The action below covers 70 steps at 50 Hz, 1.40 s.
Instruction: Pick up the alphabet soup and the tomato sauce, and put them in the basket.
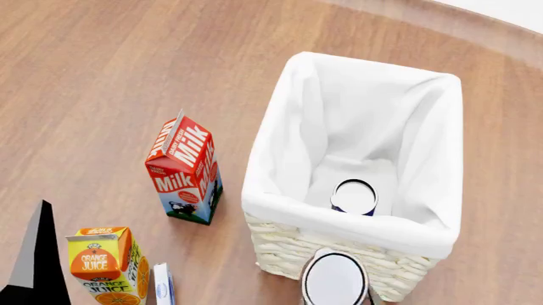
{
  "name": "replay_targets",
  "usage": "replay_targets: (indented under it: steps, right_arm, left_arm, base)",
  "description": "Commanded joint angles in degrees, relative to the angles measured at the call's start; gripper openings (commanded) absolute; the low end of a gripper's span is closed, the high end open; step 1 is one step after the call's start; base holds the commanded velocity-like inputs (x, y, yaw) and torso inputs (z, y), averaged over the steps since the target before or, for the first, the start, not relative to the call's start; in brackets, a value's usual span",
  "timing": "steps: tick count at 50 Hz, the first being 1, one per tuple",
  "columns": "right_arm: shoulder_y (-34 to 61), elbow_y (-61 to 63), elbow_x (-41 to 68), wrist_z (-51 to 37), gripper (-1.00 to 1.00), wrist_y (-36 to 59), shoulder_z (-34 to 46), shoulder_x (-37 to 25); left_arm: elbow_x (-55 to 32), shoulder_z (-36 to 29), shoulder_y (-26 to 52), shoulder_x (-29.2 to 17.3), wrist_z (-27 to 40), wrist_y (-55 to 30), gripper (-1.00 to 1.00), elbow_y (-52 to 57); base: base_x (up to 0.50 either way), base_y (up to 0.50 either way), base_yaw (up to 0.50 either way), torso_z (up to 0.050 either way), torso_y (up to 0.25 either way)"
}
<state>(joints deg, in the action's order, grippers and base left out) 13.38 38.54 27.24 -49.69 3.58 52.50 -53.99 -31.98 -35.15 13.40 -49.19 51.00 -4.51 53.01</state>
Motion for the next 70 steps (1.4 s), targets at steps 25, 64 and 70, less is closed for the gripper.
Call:
replay_targets:
  steps: [25,64,70]
  right_arm:
    - [8.7,10.8,12.7,-3.4,-1.0,8.1,-10.6,-13.5]
    - [39.2,6.3,39.4,10.0,-1.0,35.8,-17.0,-14.1]
    - [46.1,2.7,40.1,14.8,-1.0,43.5,-15.1,-11.0]
  left_arm:
    - [0.0,-0.2,0.1,-0.2,0.2,0.2,1.0,-0.2]
    - [-0.2,-0.4,-0.1,-0.3,0.2,0.9,1.0,-1.1]
    - [0.1,-0.5,-0.4,-0.1,-0.2,1.4,1.0,-1.7]
  base:
    - [0.0,0.0,0.0,0.0,0.0]
    - [0.0,0.0,0.0,0.0,0.0]
    - [0.0,0.0,0.0,0.0,0.0]
